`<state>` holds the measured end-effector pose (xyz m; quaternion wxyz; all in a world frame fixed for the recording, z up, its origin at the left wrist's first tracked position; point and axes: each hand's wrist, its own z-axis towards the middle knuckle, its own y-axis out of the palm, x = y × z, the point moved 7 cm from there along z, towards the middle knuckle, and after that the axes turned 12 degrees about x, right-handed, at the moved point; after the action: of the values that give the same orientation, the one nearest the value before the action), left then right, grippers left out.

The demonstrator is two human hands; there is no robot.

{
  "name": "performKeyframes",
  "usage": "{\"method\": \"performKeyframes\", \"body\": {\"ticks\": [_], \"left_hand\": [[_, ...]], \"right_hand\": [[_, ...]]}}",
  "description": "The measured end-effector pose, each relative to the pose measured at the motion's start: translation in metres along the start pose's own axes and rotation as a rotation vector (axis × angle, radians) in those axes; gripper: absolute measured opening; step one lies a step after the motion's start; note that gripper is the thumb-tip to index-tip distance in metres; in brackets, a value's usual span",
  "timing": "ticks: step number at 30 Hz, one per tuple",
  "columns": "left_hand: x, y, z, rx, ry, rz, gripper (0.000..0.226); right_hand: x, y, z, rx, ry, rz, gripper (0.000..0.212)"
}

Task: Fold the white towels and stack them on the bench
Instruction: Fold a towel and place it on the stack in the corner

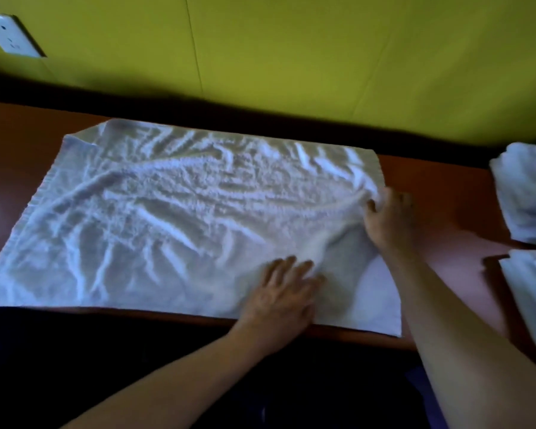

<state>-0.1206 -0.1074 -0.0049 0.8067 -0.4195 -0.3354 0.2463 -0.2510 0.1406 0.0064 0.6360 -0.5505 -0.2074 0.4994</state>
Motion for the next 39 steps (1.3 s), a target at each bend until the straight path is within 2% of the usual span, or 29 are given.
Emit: {"method": "performKeyframes", "body": {"ticks": [4,7,9,11,13,15,18,22,25,28,29,30,32,36,39], "left_hand": [[0.062,0.025,0.006,-0.069,0.165,-0.015,0.033],[0.073,0.041,0.012,-0.123,0.141,0.045,0.029],[0.075,0.046,0.011,-0.151,0.146,0.077,0.03],[0.077,0.044,0.011,-0.123,0.182,0.085,0.02],[0.076,0.04,0.014,-0.069,0.184,0.069,0.009],[0.075,0.034,0.019,-0.041,0.142,0.036,0.009],[0.07,0.024,0.024,-0.075,-0.002,-0.038,0.019],[0.064,0.006,0.015,-0.148,-0.216,-0.141,0.029],[0.073,-0.013,0.02,-0.12,-0.24,-0.254,0.03],[0.088,-0.026,0.027,-0.097,-0.241,-0.324,0.04],[0.094,-0.032,0.03,-0.083,-0.239,-0.353,0.04],[0.099,-0.039,0.033,-0.069,-0.243,-0.396,0.034],[0.106,-0.055,0.036,-0.035,-0.246,-0.48,0.02],[0.095,-0.092,0.03,0.139,-0.291,-0.486,0.027],[0.068,-0.122,0.016,0.263,-0.392,-0.503,0.018]], "right_hand": [[0.015,-0.002,0.015,-0.086,0.108,0.054,0.049],[0.018,0.004,0.036,-0.158,0.259,0.172,0.054],[0.02,0.014,0.049,-0.24,0.343,0.188,0.067],[0.018,0.021,0.055,-0.288,0.399,0.184,0.075],[0.013,0.024,0.055,-0.311,0.415,0.226,0.061],[0.01,0.029,0.055,-0.342,0.43,0.266,0.047],[0.008,0.032,0.055,-0.404,0.48,0.379,0.028],[0.007,0.019,0.063,-0.349,0.542,0.55,0.005],[0.017,0.008,0.062,-0.374,0.668,0.695,0.017],[0.03,-0.015,0.068,-0.309,0.635,0.765,0.011],[0.034,-0.025,0.071,-0.27,0.625,0.78,0.022],[0.035,-0.037,0.072,-0.231,0.634,0.809,0.032],[0.038,-0.059,0.074,-0.184,0.678,0.788,0.039],[0.018,-0.088,0.078,-0.192,0.687,0.764,0.037],[-0.029,-0.099,0.076,-0.137,0.626,0.776,0.048]]}}
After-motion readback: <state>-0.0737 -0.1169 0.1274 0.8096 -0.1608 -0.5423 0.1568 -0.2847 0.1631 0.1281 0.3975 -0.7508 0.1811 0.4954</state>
